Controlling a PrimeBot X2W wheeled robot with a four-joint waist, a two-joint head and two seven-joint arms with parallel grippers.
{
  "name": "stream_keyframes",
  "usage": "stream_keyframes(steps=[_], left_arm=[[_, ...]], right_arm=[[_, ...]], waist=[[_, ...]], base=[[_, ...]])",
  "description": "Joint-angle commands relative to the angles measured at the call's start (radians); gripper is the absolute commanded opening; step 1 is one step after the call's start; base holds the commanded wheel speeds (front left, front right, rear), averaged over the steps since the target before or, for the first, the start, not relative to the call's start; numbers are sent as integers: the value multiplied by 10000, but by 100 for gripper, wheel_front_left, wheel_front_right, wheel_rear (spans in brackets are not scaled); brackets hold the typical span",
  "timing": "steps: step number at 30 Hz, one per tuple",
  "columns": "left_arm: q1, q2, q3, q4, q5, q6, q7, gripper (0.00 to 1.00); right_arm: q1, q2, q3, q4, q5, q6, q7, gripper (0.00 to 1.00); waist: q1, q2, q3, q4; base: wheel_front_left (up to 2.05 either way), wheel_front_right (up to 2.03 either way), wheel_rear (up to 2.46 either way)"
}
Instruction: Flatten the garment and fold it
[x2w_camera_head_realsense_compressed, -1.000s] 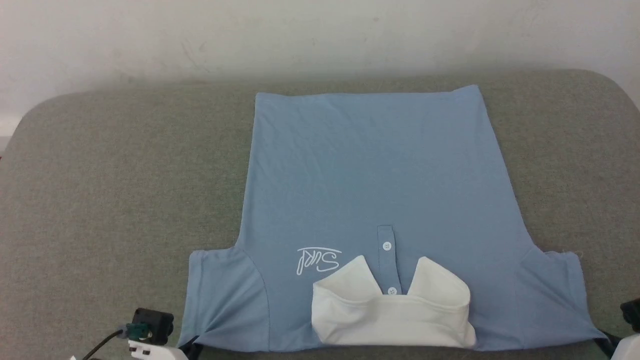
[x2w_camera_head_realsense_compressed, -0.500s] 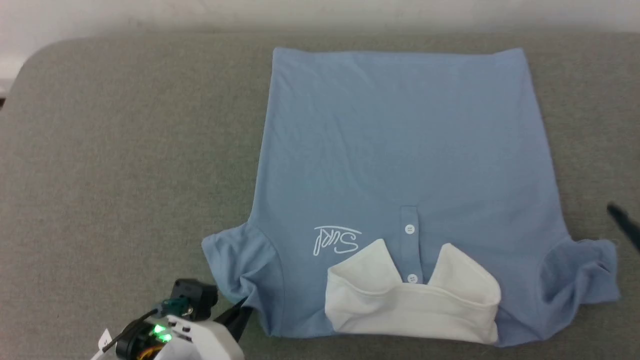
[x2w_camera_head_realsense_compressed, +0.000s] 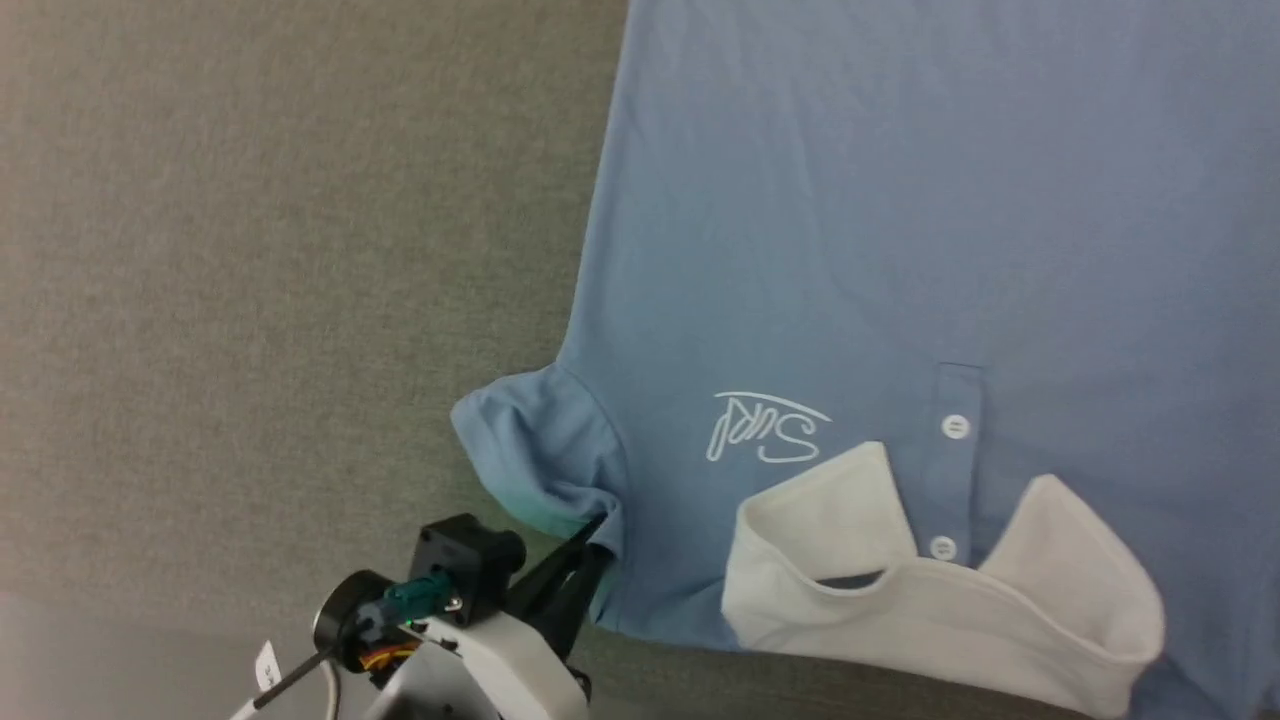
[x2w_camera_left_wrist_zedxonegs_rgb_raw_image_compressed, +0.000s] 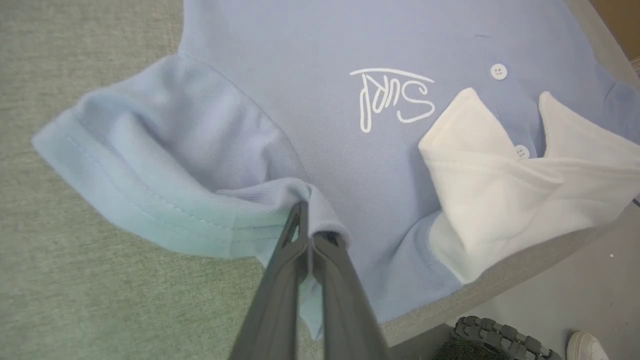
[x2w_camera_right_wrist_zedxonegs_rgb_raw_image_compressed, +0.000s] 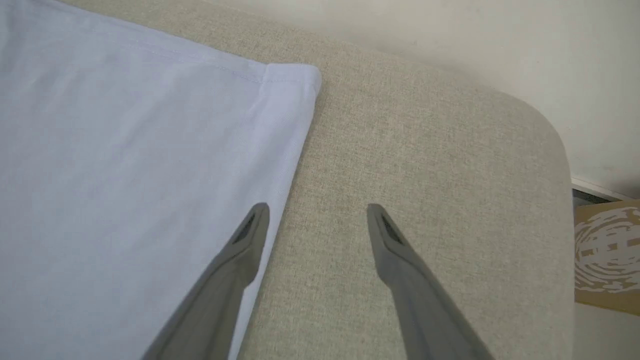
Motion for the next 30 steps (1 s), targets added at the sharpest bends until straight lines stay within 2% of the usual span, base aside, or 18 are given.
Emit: stream_keyframes(steps=[1,9,18,19,20,24,30], left_arm=[[-170,-38,-72,-80,51,36,-49,0],[-355,-229,-346,-347,353,76,-148,0],[-420,-477,-583,-175,399,56,-291,0],[-418,-481,-581,-156,390,62,-300,0],[-417,-483,-572,-132,383,70,-312,0],[-460,-457,-503,24,364,82,-379,0],[-476,-355,-295,481,276,124,-506,0]], right_arm=[[-290,-29,-17,160,-143,-21,128,100],[-2365,-136,87,1588,-967,-21,1002,100],[-2657,-195,400,2922,-1370,-21,918,100],[-2614,-167,435,3017,-1313,-21,925,39],[-2572,-163,497,3064,-1285,-21,877,0],[-2302,-233,942,3200,-1341,-21,589,0],[-1561,-55,1672,3386,-1154,-21,-14,0]], waist=[[-4,0,1417,1337],[-4,0,2116,2069],[-4,0,2146,2307],[-4,0,2131,2286],[-4,0,2108,2251],[-4,0,1837,1995],[-4,0,745,1216]], base=[[0,0,0],[0,0,0],[0,0,0],[0,0,0],[0,0,0],[0,0,0],[0,0,0]])
